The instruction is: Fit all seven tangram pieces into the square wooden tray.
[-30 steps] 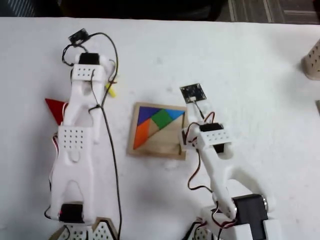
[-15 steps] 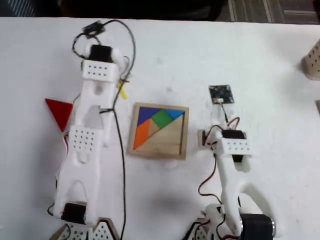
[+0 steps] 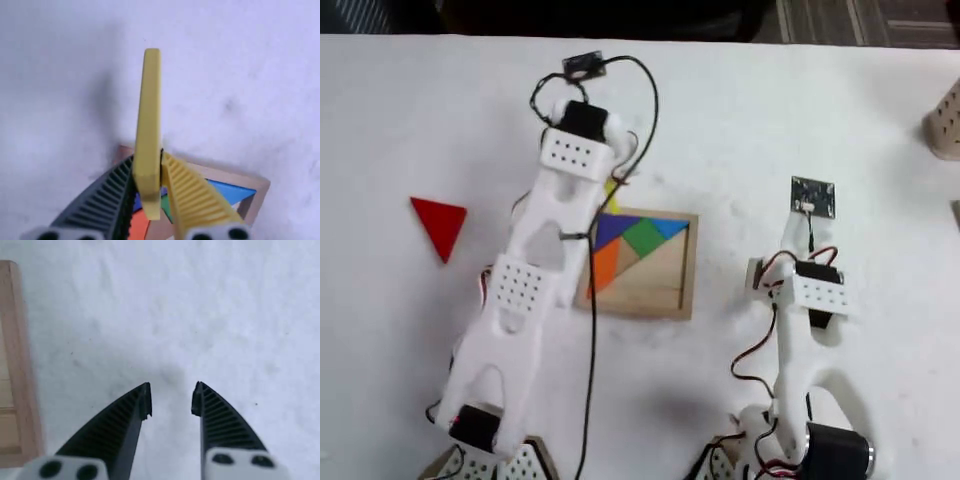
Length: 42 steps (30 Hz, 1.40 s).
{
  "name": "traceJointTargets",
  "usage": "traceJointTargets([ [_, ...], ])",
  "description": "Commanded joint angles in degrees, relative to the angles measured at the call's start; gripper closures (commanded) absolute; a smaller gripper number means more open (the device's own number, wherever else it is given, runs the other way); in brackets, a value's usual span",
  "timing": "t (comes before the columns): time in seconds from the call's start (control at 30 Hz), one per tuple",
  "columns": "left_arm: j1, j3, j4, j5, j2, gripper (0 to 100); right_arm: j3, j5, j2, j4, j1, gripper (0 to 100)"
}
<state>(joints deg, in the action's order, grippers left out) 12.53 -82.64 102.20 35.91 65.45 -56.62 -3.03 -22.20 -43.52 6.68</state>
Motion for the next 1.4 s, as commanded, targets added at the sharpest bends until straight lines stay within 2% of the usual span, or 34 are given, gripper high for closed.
traceJointTargets([
  [0.0,0.66,9.32,0.62,-5.19,-9.45,98,0.7,0.62,-0.22,0.04,0.57,86.1],
  [0.27,8.84,43.08,-2.02,-8.7,-33.54,98,0.7,0.7,-0.22,0.04,0.57,86.1],
  [0.53,13.14,67.43,-15.3,-16.88,-48.57,98,0.7,0.26,-0.22,2.15,0.48,86.1],
  [0.7,13.14,80.97,-24.7,-17.32,-56.92,98,0.7,0.26,-0.22,2.51,0.57,86.1],
  [0.9,13.85,95.12,-35.43,-17.05,-68.09,98,0.7,0.35,-0.22,2.86,0.48,86.1],
  [1.03,13.23,102.42,-42.55,-16.88,-70.29,98,0.7,0.26,-0.22,2.86,0.48,86.1],
  [1.23,11.3,108.57,-50.55,-16.79,-70.29,98,0.53,0.26,-0.22,2.86,0.48,86.1],
  [1.37,11.47,109.36,-51.96,-16.44,-70.29,98,0.44,0.26,-0.22,2.86,0.48,86.1],
])
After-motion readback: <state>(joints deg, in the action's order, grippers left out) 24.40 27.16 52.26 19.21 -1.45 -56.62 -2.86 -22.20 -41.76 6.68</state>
